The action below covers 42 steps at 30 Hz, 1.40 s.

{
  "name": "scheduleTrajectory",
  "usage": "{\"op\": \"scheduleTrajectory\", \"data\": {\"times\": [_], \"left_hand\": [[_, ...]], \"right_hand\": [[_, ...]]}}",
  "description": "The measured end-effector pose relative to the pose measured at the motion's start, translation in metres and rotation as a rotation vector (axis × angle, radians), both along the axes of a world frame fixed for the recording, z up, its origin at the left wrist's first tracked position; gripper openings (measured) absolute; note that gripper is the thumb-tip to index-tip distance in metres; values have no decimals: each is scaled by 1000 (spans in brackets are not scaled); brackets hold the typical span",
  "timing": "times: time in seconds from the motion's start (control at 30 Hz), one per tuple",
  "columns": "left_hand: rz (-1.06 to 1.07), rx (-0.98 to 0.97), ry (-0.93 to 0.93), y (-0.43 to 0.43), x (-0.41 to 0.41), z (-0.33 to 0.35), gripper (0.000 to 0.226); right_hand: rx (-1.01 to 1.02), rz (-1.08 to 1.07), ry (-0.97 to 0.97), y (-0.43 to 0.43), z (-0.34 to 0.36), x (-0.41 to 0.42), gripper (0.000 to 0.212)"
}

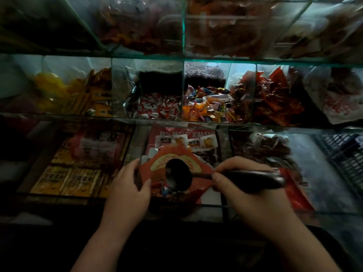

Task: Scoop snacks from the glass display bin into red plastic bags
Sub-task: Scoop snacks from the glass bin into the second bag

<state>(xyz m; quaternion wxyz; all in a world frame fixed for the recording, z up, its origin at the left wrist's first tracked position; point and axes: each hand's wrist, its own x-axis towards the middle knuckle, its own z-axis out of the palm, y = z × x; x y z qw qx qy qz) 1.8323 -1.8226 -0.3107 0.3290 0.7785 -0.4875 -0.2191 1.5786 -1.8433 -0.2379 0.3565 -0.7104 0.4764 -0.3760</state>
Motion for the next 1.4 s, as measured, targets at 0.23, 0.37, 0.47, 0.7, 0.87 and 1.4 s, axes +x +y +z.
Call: {"op": "scheduleTrajectory", "data": {"times": [0.23,0.37,0.47,0.7,0.87,1.4], "left_hand": [[39,-171,51,1,-7,-25,25],[79,-185,91,0,-3,-30,21],[76,-187,91,1,-3,-33,19],[90,-263,160,0,-1,-37,21],[120,-274,264,1,0,-43,22],[165,-290,272,4,4,-39,21]], "right_hand": [[19,327,362,-25,-63,43,15],[9,404,457,-37,-87,55,20],[16,368,520,-36,-100,71,19],[344,-73,141,-40,-113,91,18],[514,-378,-82,-42,-120,98,10],[537,-516,-504,-25,-100,63,18]]}}
